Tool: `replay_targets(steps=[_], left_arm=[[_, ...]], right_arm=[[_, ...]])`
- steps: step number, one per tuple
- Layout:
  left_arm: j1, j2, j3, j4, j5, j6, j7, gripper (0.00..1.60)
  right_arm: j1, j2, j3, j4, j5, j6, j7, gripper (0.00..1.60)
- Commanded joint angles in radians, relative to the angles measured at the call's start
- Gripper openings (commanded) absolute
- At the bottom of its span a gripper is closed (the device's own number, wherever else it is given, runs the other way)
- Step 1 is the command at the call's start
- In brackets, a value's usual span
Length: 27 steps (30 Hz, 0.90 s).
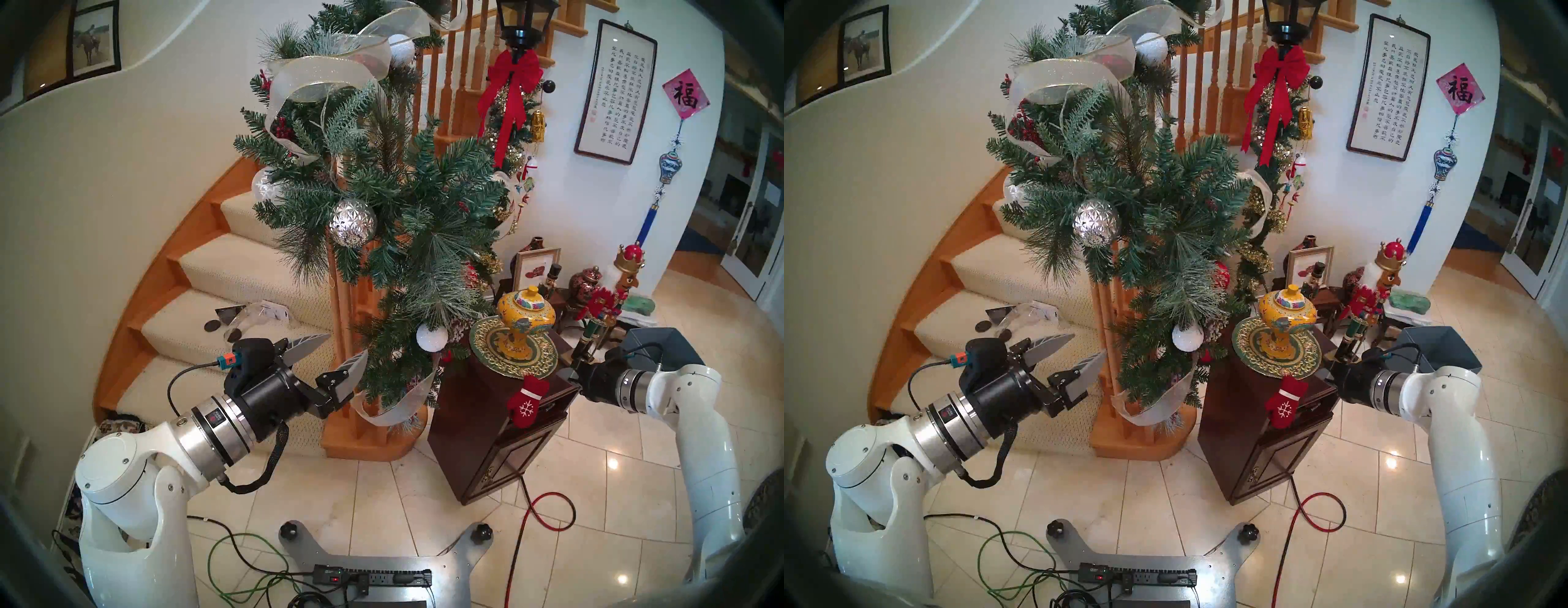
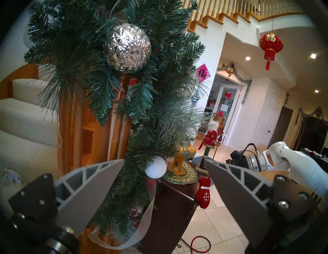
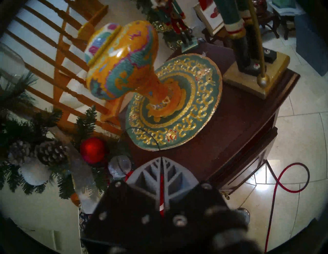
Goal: Hang the ornament onto the Christmas-tree-style decoration
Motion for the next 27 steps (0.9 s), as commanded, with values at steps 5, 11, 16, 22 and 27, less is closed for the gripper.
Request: replay_targets(steps=[5, 11, 16, 22, 27], left_arm=[[-0.001, 0.001, -0.001, -0.005, 0.001, -0.001, 0.0, 1.6], [-0.001, 0.001, -0.001, -0.005, 0.001, -0.001, 0.0, 1.6], [-0.001, 0.001, -0.001, -0.005, 0.001, -0.001, 0.0, 1.6], [-0.001, 0.001, -0.001, -0.005, 0.001, -0.001, 0.0, 1.6], [-0.001, 0.001, -0.001, -0.005, 0.001, -0.001, 0.0, 1.6]], right_arm=[[-0.154, 0.012, 0.103, -0.165, -0.037, -0.017, 0.055, 0.0], [-0.22, 0.016, 0.15, -0.207, -0.053, -0.055, 0.131, 0.0], [-0.254, 0.021, 0.179, -0.227, -0.066, -0.072, 0.196, 0.0], [-0.295, 0.041, 0.206, -0.257, -0.085, -0.097, 0.305, 0.0], [-0.331, 0.069, 0.212, -0.277, -0.101, -0.131, 0.369, 0.0]])
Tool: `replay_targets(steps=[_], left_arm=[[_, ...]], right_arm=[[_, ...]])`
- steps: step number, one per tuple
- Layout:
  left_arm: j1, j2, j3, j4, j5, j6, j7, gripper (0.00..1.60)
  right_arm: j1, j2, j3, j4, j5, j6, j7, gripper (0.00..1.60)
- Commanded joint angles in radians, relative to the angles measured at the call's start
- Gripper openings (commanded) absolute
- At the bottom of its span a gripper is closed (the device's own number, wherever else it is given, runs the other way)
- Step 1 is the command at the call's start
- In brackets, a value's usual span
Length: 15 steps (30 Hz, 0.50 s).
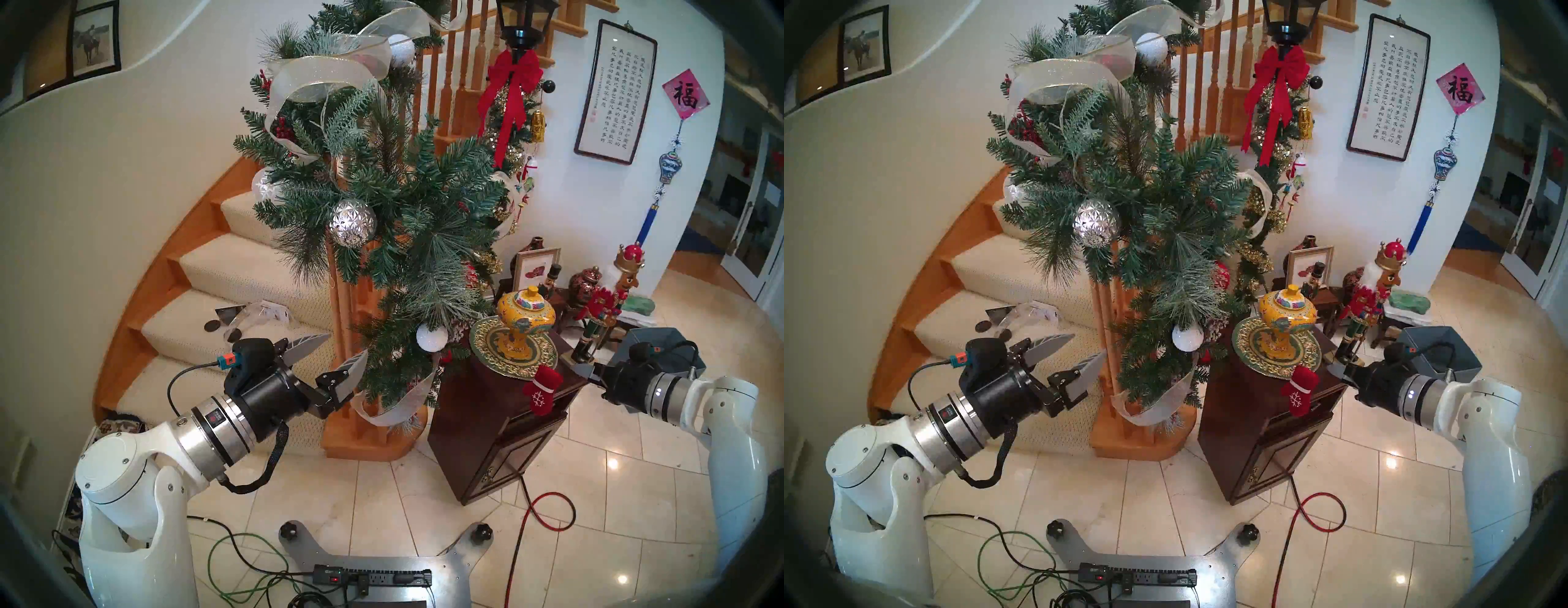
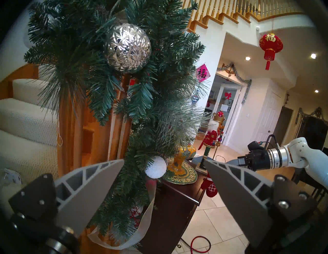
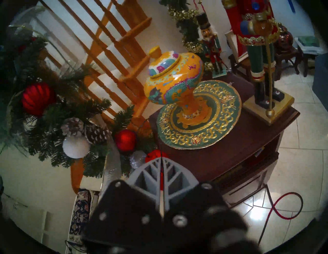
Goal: Hang the ornament onto the Christmas-tree-style decoration
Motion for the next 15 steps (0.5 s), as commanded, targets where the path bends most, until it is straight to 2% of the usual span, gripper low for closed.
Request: replay_targets(steps=[1, 2, 3, 6, 15], left_arm=[[-0.001, 0.001, 0.0, -0.005, 0.001, -0.001, 0.0, 1.6], [-0.001, 0.001, 0.0, -0.005, 0.001, -0.001, 0.0, 1.6], [-0.001, 0.001, 0.0, -0.005, 0.001, -0.001, 0.0, 1.6], [-0.001, 0.001, 0.0, -0.005, 0.001, -0.001, 0.0, 1.6], [-0.001, 0.001, 0.0, -0.005, 0.001, -0.001, 0.0, 1.6]], right_arm=[[-0.066, 0.048, 0.03, -0.049, -0.015, -0.051, 0.107, 0.0], [-0.087, 0.06, 0.044, -0.061, -0.036, -0.064, 0.159, 0.0], [-0.097, 0.065, 0.048, -0.068, -0.032, -0.071, 0.158, 0.0], [-0.116, 0.076, 0.07, -0.083, -0.061, -0.088, 0.225, 0.0], [-0.154, 0.113, 0.117, -0.099, -0.12, -0.125, 0.337, 0.0]])
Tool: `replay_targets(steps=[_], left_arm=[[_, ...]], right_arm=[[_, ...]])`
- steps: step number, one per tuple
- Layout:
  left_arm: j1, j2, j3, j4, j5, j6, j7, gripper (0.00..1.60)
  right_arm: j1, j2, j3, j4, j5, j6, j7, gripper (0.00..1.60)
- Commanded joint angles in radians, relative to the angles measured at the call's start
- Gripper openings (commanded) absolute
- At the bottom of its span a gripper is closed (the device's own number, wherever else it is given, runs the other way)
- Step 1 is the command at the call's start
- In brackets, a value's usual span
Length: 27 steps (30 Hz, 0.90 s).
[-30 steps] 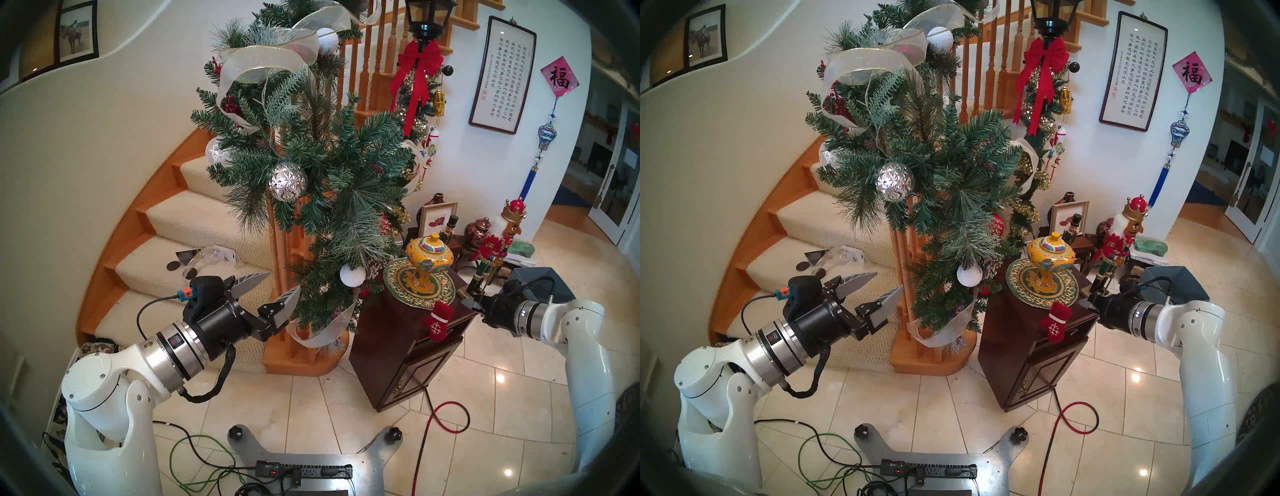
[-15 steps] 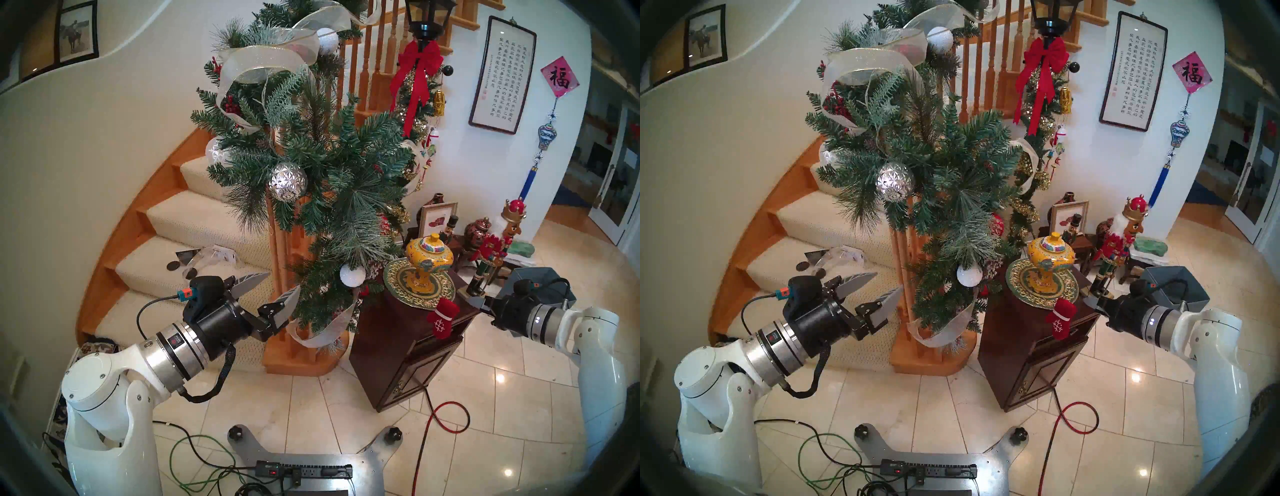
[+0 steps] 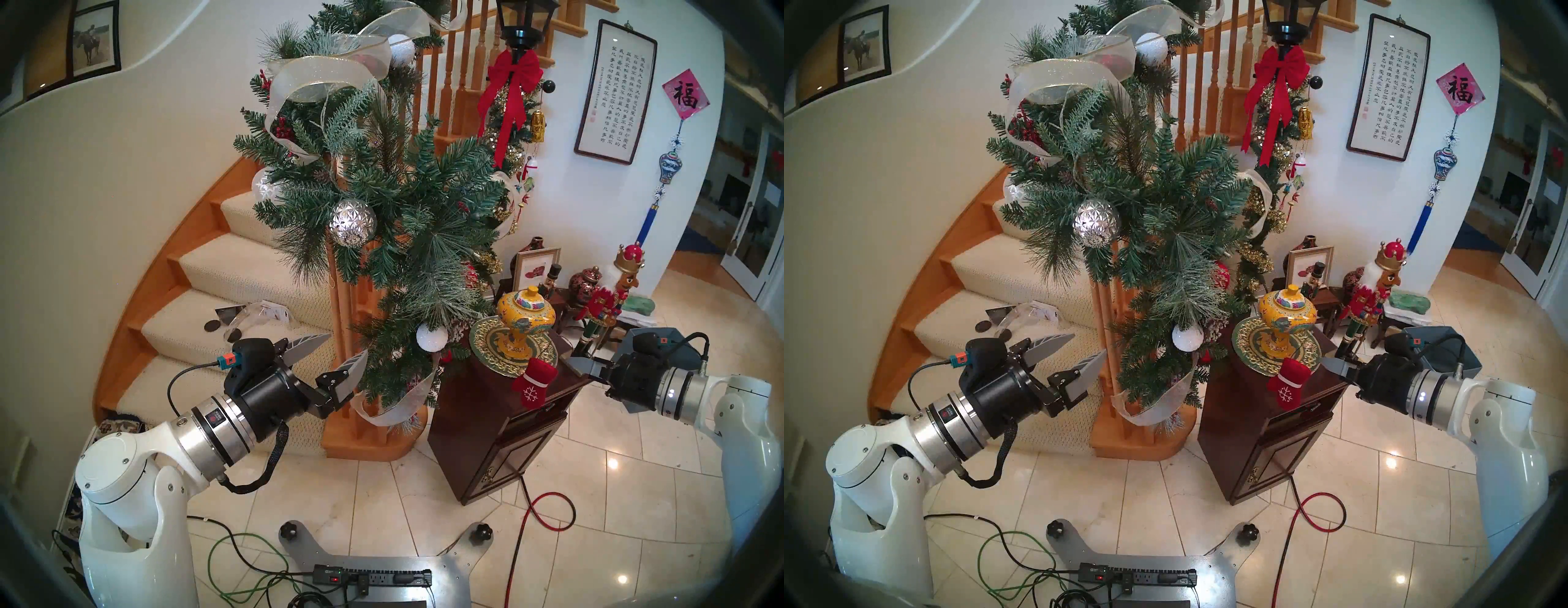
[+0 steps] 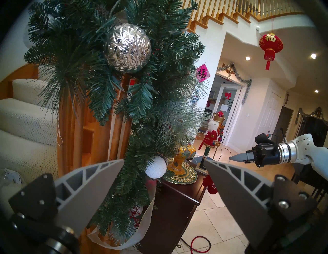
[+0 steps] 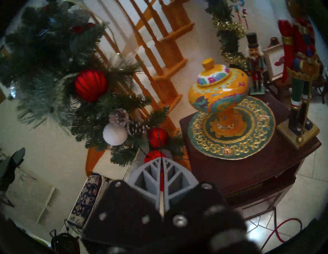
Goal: Hang the ornament onto the Christmas-tree-style decoration
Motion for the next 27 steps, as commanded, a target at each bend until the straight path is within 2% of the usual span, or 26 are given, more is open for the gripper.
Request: replay_targets(steps=[1, 9, 21, 27], left_arm=[[-0.001, 0.001, -0.001, -0.005, 0.001, -0.001, 0.0, 1.6], [-0.001, 0.001, -0.001, -0.005, 0.001, -0.001, 0.0, 1.6], [-0.001, 0.001, -0.001, -0.005, 0.001, -0.001, 0.0, 1.6], [-0.001, 0.001, -0.001, -0.005, 0.001, -0.001, 0.0, 1.6]], right_arm=[[-0.047, 0.054, 0.049, -0.023, -0.043, -0.041, 0.1, 0.0], [-0.074, 0.088, 0.078, -0.041, -0.084, -0.071, 0.219, 0.0], [-0.078, 0.13, 0.108, -0.073, -0.106, -0.069, 0.314, 0.0], [-0.059, 0.143, 0.102, -0.095, -0.098, -0.055, 0.324, 0.0]])
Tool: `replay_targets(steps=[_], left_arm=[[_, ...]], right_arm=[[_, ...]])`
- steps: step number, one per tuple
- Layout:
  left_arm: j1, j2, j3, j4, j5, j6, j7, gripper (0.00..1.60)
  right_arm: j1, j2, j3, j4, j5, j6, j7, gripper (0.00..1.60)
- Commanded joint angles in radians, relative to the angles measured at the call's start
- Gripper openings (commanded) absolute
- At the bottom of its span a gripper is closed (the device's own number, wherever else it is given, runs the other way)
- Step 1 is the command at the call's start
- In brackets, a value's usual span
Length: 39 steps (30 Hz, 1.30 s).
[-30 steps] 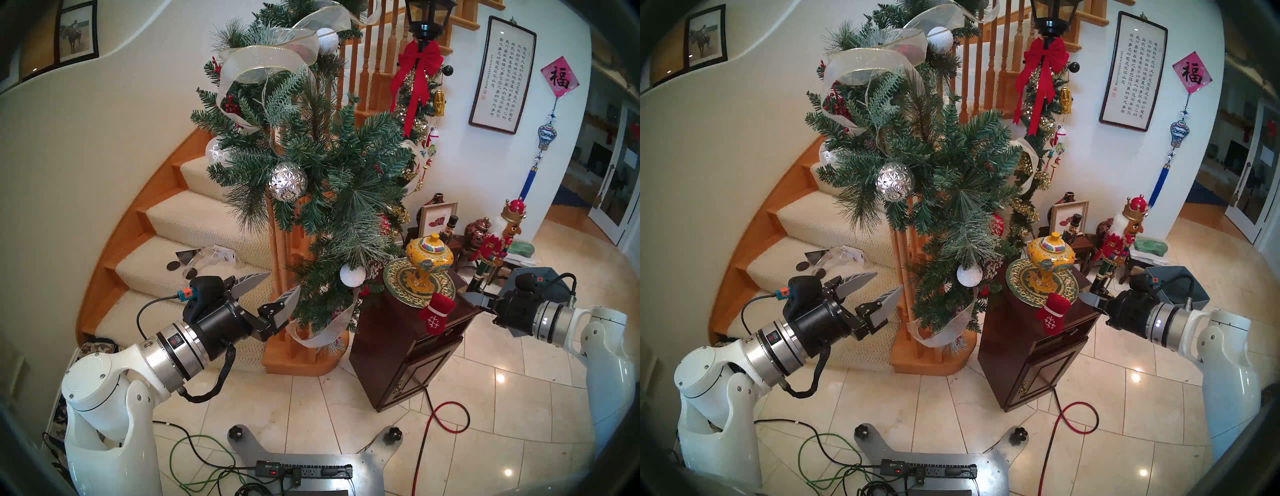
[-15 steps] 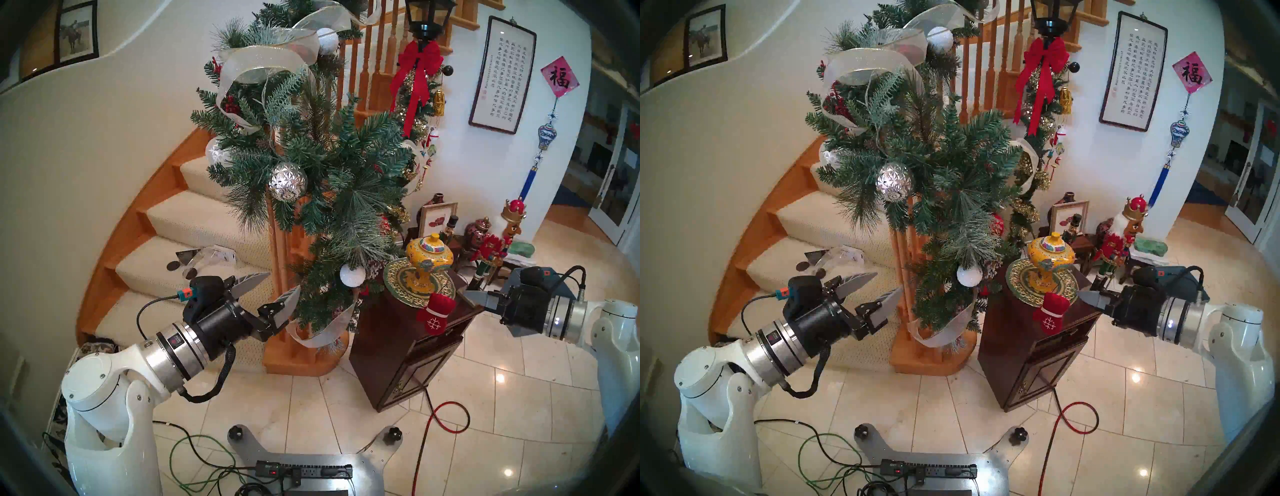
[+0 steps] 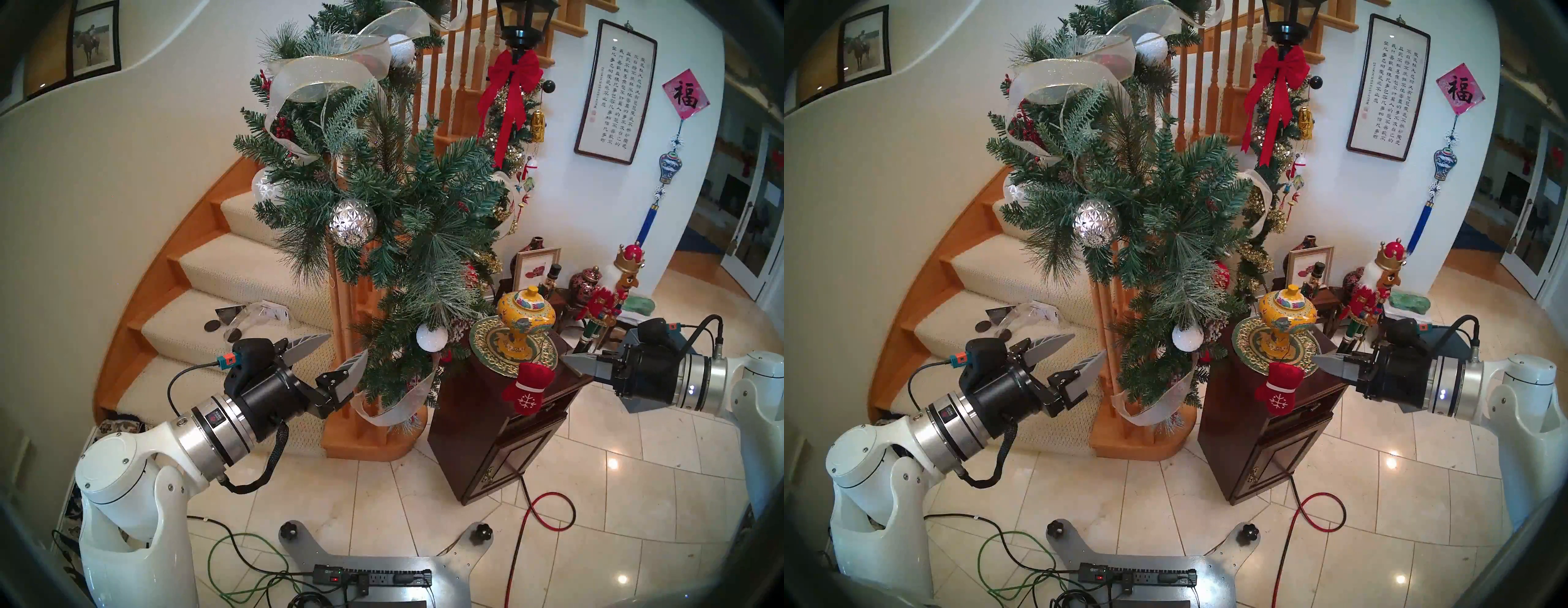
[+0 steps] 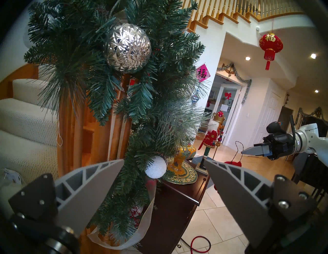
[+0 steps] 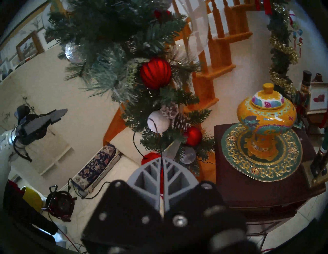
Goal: Hang the ornament onto the Christmas-tree-style decoration
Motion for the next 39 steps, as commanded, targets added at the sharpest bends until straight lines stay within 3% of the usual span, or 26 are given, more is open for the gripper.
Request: replay_targets(steps=[1, 22, 29, 39], left_arm=[[-0.001, 0.001, -0.001, -0.005, 0.001, -0.001, 0.0, 1.6], [-0.001, 0.001, -0.001, -0.005, 0.001, -0.001, 0.0, 1.6], [-0.018, 0.019, 0.002, -0.004, -0.002, 0.025, -0.009, 1.6], [-0.018, 0.08, 0.013, 0.005, 0.003, -0.02, -0.084, 1.6]], right_arm=[[0.026, 0.035, 0.003, -0.028, 0.023, 0.014, 0.027, 0.0], [0.112, 0.075, -0.114, -0.049, 0.06, 0.049, -0.02, 0.0], [0.121, 0.074, -0.126, -0.052, 0.064, 0.05, -0.029, 0.0], [0.104, 0.064, -0.115, -0.067, 0.06, 0.048, -0.033, 0.0]])
